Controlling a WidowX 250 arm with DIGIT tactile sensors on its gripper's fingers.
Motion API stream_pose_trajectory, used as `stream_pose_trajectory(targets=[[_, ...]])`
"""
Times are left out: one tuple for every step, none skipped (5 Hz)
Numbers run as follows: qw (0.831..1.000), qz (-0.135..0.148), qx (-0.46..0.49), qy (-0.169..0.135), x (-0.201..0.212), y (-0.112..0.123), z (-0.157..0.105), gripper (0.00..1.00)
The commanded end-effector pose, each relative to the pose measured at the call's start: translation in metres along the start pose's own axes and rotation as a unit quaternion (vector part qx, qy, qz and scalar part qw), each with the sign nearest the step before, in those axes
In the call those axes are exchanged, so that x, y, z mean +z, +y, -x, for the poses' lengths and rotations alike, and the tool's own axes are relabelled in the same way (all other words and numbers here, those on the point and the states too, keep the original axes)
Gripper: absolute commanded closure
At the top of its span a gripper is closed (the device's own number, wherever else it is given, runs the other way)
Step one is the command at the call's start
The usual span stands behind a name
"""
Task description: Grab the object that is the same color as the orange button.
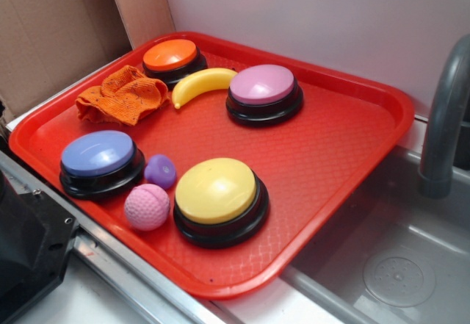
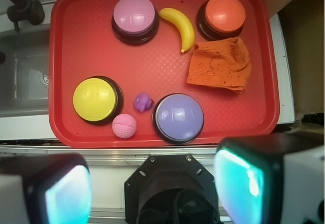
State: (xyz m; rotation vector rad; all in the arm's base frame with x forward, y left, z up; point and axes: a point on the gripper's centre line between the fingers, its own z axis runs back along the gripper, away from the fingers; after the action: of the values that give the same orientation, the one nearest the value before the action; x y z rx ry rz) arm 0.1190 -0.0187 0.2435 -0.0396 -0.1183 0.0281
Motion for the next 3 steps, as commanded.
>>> stream_pose_trajectory(targets=[[1.000,0.000,0.000,0.000,0.000,0.000,0.000,0.00],[0.994,0.001,0.103,-0.021,-0.018,0.016,-0.003,0.00],[0.973,-0.015,0.224,-0.048,-0.043,0.041,-0.005,0.00]])
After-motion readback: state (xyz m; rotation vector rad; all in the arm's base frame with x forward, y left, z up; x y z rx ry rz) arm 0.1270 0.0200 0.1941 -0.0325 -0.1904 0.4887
